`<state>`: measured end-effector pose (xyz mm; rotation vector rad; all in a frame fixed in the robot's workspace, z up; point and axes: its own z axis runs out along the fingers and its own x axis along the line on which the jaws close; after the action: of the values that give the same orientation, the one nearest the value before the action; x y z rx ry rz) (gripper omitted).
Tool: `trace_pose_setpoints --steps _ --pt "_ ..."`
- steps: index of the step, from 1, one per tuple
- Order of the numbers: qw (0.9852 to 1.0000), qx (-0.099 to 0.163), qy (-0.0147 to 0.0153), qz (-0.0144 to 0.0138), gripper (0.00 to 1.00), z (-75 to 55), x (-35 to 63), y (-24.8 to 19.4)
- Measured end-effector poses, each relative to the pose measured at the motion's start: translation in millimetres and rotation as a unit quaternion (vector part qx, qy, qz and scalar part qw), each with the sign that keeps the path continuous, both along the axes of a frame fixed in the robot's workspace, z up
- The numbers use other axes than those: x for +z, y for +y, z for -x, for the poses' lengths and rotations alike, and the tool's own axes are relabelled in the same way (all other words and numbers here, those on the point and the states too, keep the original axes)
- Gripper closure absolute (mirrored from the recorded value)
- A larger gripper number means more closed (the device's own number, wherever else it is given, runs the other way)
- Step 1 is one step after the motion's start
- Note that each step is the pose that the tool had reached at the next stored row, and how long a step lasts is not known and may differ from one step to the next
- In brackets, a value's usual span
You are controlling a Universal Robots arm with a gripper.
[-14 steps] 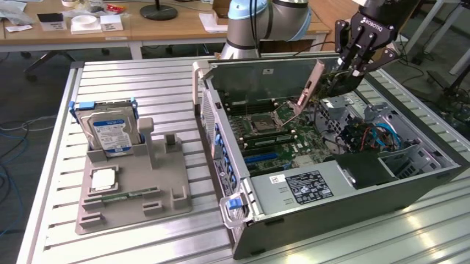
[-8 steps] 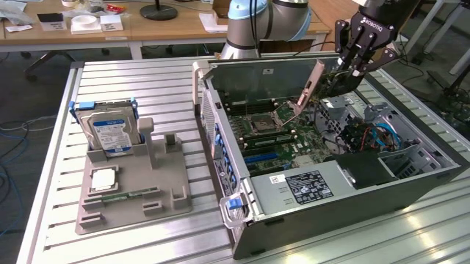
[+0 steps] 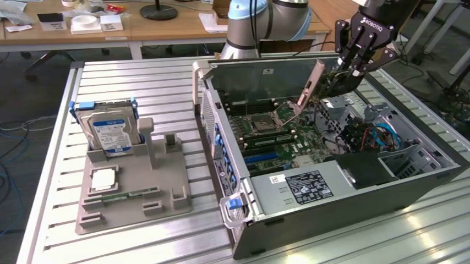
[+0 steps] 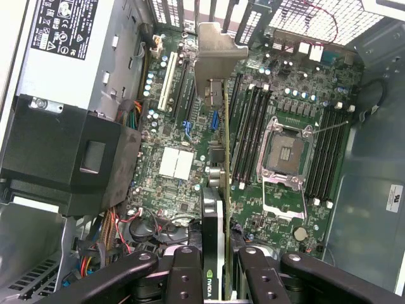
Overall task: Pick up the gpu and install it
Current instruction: 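Insert the gpu into the slot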
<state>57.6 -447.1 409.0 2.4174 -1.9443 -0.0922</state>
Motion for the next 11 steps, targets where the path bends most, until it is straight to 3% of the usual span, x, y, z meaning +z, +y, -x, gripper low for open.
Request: trace_pose_setpoints --steps 5,11 --pt "0.9995 -0.032 0.0000 0.0000 0.73 0.0 -0.5 0.0" --pt "0.9969 -0.079 0.0000 0.0000 0.73 0.0 -1.2 0.0"
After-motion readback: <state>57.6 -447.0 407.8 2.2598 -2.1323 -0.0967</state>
